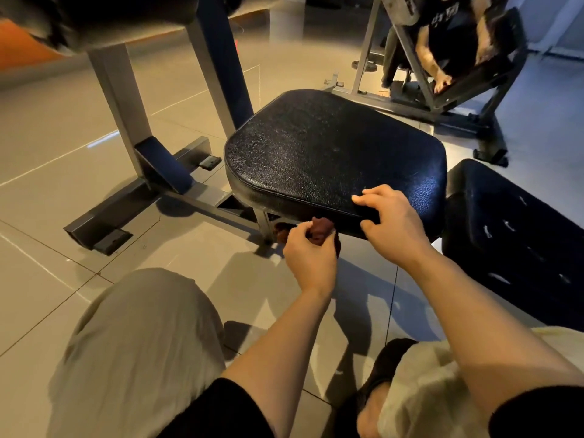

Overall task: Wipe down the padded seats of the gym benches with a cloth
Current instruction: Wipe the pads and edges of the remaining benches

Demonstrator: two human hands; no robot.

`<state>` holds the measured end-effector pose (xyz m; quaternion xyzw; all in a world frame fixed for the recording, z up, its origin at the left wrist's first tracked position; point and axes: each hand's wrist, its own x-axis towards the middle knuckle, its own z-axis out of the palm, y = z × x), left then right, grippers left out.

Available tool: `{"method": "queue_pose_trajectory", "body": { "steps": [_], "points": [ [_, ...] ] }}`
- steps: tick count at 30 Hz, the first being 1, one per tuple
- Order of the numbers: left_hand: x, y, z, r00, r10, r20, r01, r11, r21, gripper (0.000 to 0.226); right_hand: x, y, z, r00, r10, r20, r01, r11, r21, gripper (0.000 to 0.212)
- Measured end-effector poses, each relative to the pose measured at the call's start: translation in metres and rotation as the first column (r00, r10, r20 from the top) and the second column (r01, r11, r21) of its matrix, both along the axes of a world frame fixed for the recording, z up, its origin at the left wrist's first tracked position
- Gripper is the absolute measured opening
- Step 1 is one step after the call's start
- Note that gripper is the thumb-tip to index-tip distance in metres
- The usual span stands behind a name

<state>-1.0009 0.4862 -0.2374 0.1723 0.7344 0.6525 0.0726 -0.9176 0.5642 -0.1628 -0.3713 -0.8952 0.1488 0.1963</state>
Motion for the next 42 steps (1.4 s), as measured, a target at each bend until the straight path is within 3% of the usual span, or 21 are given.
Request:
{"method": "queue_pose_trajectory", "body": {
  "steps": [3, 7, 10, 17, 21, 24, 26, 28, 31, 34, 36, 39, 40, 42],
  "points": [
    [-0.021, -0.013, -0.016, 0.965, 0.19, 0.178, -0.17, 0.978, -0.122, 0.012, -0.004, -0.003, 0.004, 0.999, -0.019, 0.05, 0.016, 0.999, 0.046, 0.044],
    [-0.05, -0.028, 0.006, 0.91, 0.384, 0.155, -0.392, 0.919, 0.027, 0.025, -0.021, -0.003, 0.016, 0.997, 0.017, -0.078, -0.013, 0.998, 0.057, 0.034],
    [-0.068, -0.033, 0.032, 0.899, 0.417, 0.136, -0.434, 0.891, 0.136, 0.035, -0.038, -0.009, 0.015, 0.994, 0.032, -0.101, -0.028, 0.999, 0.042, 0.032],
    [-0.067, -0.027, 0.032, 0.94, 0.33, 0.091, -0.34, 0.93, 0.139, 0.034, -0.036, -0.01, 0.002, 0.998, 0.066, -0.014, -0.067, 0.998, -0.011, 0.041],
    [-0.043, -0.022, 0.03, 0.971, 0.236, 0.028, -0.237, 0.958, 0.158, 0.029, -0.013, -0.009, -0.003, 0.99, 0.13, -0.044, -0.132, 0.991, -0.036, 0.047],
    [-0.013, -0.02, 0.025, 0.991, 0.021, -0.135, -0.003, 0.991, 0.134, 0.028, 0.011, -0.007, 0.0, 0.996, 0.069, -0.051, -0.069, 0.998, 0.003, 0.04],
    [0.008, -0.012, 0.022, 0.938, -0.244, -0.245, 0.258, 0.966, 0.028, 0.029, 0.031, -0.002, 0.002, 0.999, -0.009, -0.035, 0.009, 1.0, 0.013, 0.038],
    [0.026, -0.007, 0.021, 0.872, -0.386, -0.299, 0.387, 0.92, -0.061, 0.027, 0.053, 0.003, 0.004, 0.995, -0.096, -0.022, 0.096, 0.995, -0.008, 0.039],
    [0.036, -0.008, 0.023, 0.952, -0.182, -0.247, 0.191, 0.982, 0.011, 0.02, 0.084, 0.01, 0.002, 0.978, -0.208, 0.0, 0.207, 0.976, -0.071, 0.048],
    [0.036, 0.001, 0.03, 0.998, 0.03, -0.052, -0.028, 0.999, 0.043, 0.018, 0.094, 0.009, 0.004, 0.979, -0.202, 0.01, 0.2, 0.963, -0.179, 0.058],
    [0.051, 0.014, 0.037, 0.994, -0.079, -0.076, 0.077, 0.997, -0.027, 0.021, 0.091, 0.009, 0.008, 0.979, -0.204, 0.023, 0.204, 0.961, -0.189, 0.057],
    [0.085, 0.026, 0.031, 0.883, -0.453, -0.122, 0.439, 0.889, -0.127, 0.026, 0.087, 0.01, 0.011, 0.975, -0.222, 0.02, 0.222, 0.956, -0.194, 0.053],
    [0.09, 0.027, 0.028, 0.855, -0.497, -0.147, 0.48, 0.866, -0.136, 0.026, 0.087, 0.011, 0.01, 0.976, -0.219, 0.017, 0.218, 0.955, -0.202, 0.053],
    [0.091, 0.026, 0.024, 0.879, -0.432, -0.202, 0.419, 0.902, -0.107, 0.023, 0.09, 0.015, 0.007, 0.976, -0.218, 0.008, 0.214, 0.952, -0.22, 0.056]
  ]
}}
